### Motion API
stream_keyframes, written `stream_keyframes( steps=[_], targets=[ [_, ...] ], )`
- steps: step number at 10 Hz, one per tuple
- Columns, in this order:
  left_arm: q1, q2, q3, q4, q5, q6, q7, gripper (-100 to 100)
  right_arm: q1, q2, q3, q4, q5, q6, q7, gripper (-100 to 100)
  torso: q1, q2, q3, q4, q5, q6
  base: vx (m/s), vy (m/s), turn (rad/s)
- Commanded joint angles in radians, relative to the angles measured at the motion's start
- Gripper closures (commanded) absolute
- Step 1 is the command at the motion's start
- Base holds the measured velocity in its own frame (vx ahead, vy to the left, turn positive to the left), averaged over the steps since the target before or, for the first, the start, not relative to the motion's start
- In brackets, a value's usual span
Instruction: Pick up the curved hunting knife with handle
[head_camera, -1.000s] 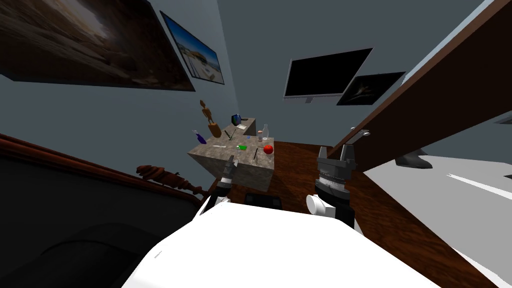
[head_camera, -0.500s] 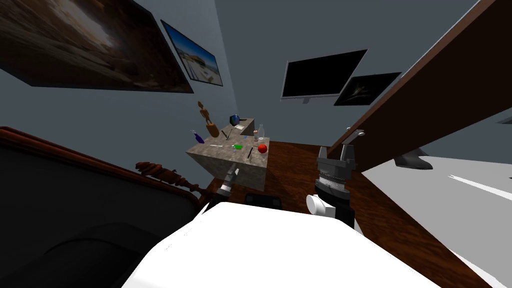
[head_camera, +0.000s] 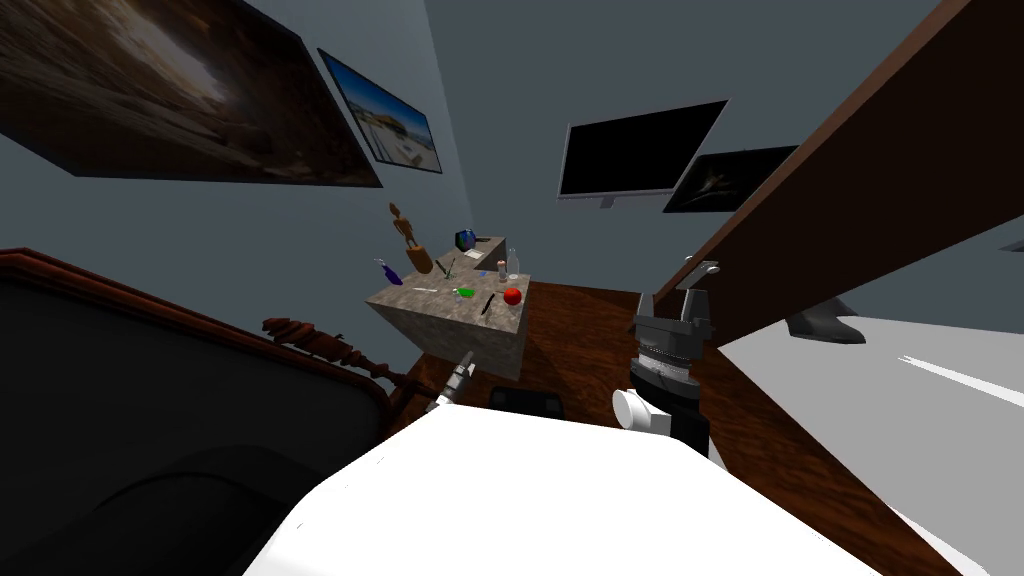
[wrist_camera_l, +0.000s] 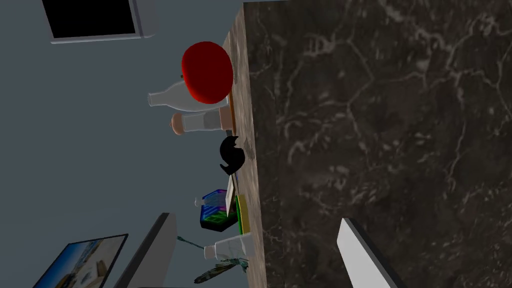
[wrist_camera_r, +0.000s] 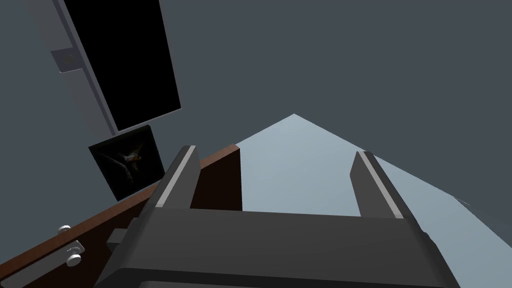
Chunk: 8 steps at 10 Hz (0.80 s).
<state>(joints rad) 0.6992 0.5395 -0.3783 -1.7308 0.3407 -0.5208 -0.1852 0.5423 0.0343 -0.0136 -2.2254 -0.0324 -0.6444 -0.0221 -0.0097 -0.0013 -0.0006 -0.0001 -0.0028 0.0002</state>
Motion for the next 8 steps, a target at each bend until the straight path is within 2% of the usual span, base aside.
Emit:
stream_keyframes(
  steps=[1, 2, 3, 4, 5, 6, 7, 8],
  targets=[
    [0.045, 0.05, -0.033, 0.05, 0.022, -0.014, -0.021, -100, 0.0, 0.0, 0.0, 0.0, 0.0, 0.0, 0.0, 0, 0.0, 0.0, 0.0, 0.0, 0.0, 0.0, 0.019, -0.158, 0.021],
    [0.045, 0.069, -0.033, 0.054, 0.022, -0.014, -0.021, -100, 0.0, 0.0, 0.0, 0.0, 0.0, 0.0, 0.0, 0, -0.001, 0.0, 0.0, 0.0, 0.0, 0.0, 0.011, -0.15, 0.029],
    [0.045, 0.072, -0.033, 0.054, 0.022, -0.014, -0.021, -100, 0.0, 0.0, 0.0, 0.0, 0.0, 0.0, 0.0, 0, 0.0, 0.0, 0.0, 0.0, 0.0, 0.0, 0.005, -0.064, 0.002],
    [0.074, 0.114, -0.063, 0.091, 0.039, -0.027, -0.043, -100, 0.0, 0.0, 0.0, 0.0, 0.0, 0.0, 0.0, 0, 0.005, 0.0, 0.0, 0.0, 0.001, 0.0, 0.007, -0.114, 0.011],
    [0.074, 0.124, -0.063, 0.103, 0.039, -0.027, -0.043, -100, 0.0, 0.0, 0.0, 0.0, 0.0, 0.0, 0.0, 0, 0.003, 0.0, 0.0, 0.0, 0.001, 0.0, 0.024, -0.125, 0.026],
    [0.104, 0.161, -0.091, 0.126, 0.053, -0.039, -0.065, -100, 0.0, 0.0, 0.0, 0.0, 0.0, 0.0, 0.0, 0, 0.002, -0.001, 0.0, 0.0, 0.001, 0.0, 0.057, -0.151, 0.031],
    [0.104, 0.177, -0.091, 0.135, 0.053, -0.039, -0.065, -100, 0.0, 0.0, 0.0, 0.0, 0.0, 0.0, 0.0, 0, 0.0, -0.002, -0.001, 0.0, 0.0, 0.0, 0.064, -0.14, 0.032],
    [0.104, 0.177, -0.091, 0.153, 0.053, -0.039, -0.065, -100, 0.0, 0.0, 0.0, 0.0, 0.0, 0.0, 0.0, 0, 0.001, -0.003, -0.002, -0.001, 0.0, 0.0, 0.03, -0.065, -0.002]
  ],
)
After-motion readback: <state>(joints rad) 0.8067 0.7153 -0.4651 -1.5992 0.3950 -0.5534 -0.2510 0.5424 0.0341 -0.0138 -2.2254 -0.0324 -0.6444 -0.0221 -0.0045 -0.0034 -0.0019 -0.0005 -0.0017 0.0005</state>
